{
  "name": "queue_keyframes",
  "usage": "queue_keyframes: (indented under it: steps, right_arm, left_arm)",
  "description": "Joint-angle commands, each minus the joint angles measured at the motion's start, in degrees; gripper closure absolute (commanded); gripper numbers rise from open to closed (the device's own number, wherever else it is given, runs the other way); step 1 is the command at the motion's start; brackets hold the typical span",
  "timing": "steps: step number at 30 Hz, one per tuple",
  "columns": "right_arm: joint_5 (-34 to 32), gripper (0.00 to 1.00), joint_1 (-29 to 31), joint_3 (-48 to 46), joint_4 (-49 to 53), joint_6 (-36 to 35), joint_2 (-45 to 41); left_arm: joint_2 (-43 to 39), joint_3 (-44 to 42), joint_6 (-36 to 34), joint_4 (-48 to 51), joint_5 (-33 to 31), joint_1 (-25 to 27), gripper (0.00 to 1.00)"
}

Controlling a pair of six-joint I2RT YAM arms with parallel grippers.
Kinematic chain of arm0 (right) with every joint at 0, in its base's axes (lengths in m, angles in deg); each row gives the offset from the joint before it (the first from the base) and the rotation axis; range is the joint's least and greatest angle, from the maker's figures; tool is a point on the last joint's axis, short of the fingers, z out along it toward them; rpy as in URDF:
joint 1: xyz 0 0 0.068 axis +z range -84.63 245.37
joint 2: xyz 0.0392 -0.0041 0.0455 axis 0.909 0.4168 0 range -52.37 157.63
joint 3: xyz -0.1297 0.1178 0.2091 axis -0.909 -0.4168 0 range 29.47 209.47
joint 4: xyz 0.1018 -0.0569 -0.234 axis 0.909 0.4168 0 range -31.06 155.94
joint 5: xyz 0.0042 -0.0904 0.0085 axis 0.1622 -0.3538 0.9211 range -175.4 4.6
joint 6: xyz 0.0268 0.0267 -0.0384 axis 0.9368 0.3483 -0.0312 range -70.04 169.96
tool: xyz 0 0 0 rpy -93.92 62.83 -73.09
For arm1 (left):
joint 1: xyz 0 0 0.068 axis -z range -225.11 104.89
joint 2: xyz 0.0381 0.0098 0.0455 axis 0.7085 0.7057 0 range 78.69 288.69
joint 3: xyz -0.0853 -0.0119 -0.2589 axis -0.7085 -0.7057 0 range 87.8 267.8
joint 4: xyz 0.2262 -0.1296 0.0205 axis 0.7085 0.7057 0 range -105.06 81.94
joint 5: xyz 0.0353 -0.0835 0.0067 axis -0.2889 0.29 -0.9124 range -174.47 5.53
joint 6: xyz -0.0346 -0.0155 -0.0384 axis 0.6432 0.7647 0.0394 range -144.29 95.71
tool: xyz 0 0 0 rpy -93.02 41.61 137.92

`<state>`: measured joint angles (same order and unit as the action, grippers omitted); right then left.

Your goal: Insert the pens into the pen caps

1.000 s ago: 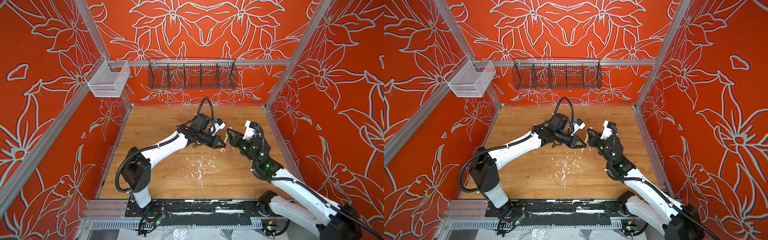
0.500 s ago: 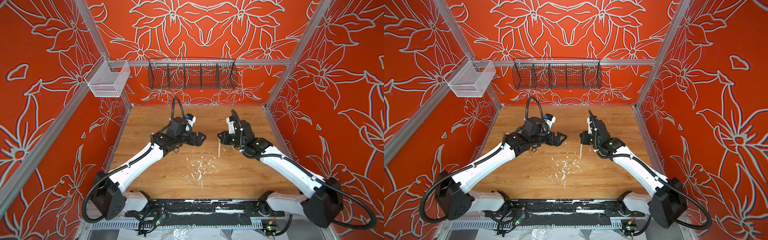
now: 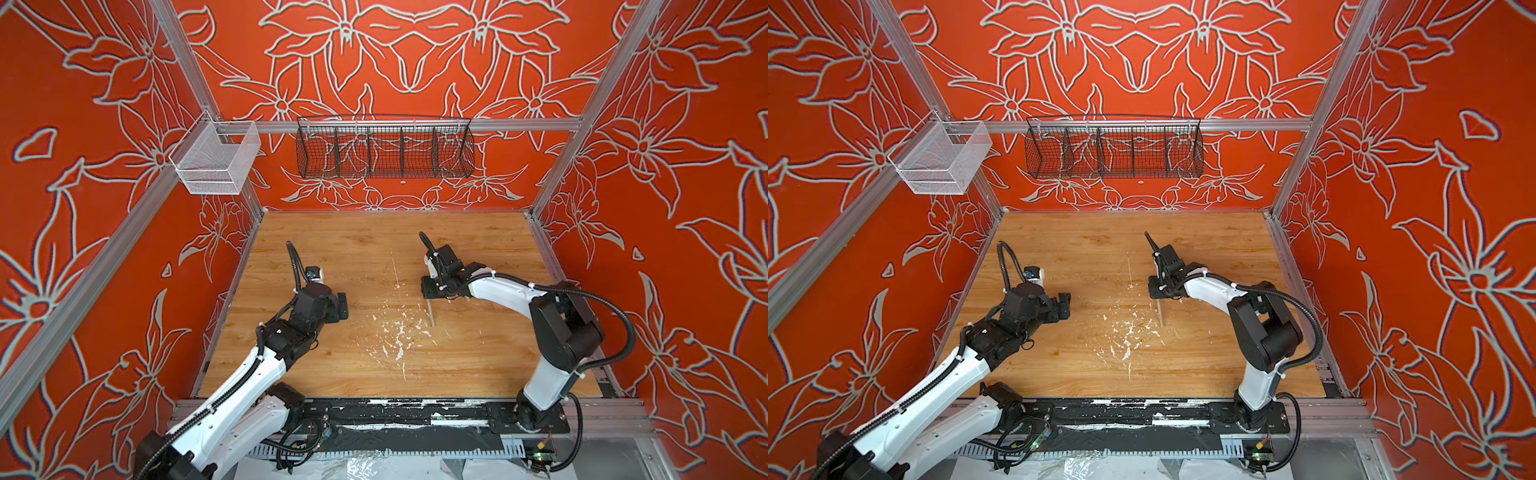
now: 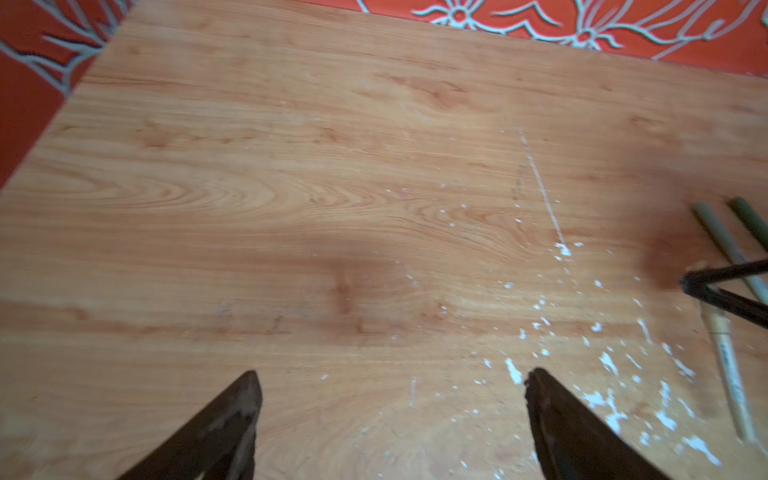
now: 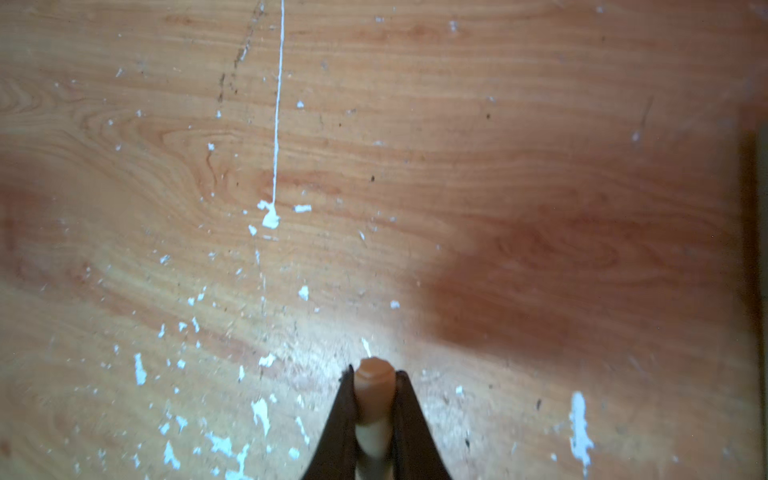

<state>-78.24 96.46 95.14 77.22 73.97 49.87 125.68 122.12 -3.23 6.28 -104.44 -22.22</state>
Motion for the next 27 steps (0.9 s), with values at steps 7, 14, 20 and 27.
queue_keyframes:
  steps: [7,14,20,27]
  right_arm:
    - [-3.5,0.82,-1.3,7.4,4.5,-4.7,8.1]
    - [-5.4,0.56,-1.7,11.1,7.5,-7.1,8.0]
    - [-10.5,0.46,-4.6,8.1,6.6,-8.7,-1.4]
    - [-24.9,0.43,-14.0,-8.9,-1.9,-10.1,-18.7]
  left_arm:
    - [-2.4,-5.1,-2.5,-5.0,-7.4,-4.3,0.03]
    - [-2.4,-7.2,-5.5,-12.5,-10.2,-6.7,0.03]
    - [1.0,-12.6,-13.7,-29.1,-15.7,-8.4,0.03]
    - [12.2,-13.6,-16.3,-40.2,-9.5,-16.2,0.03]
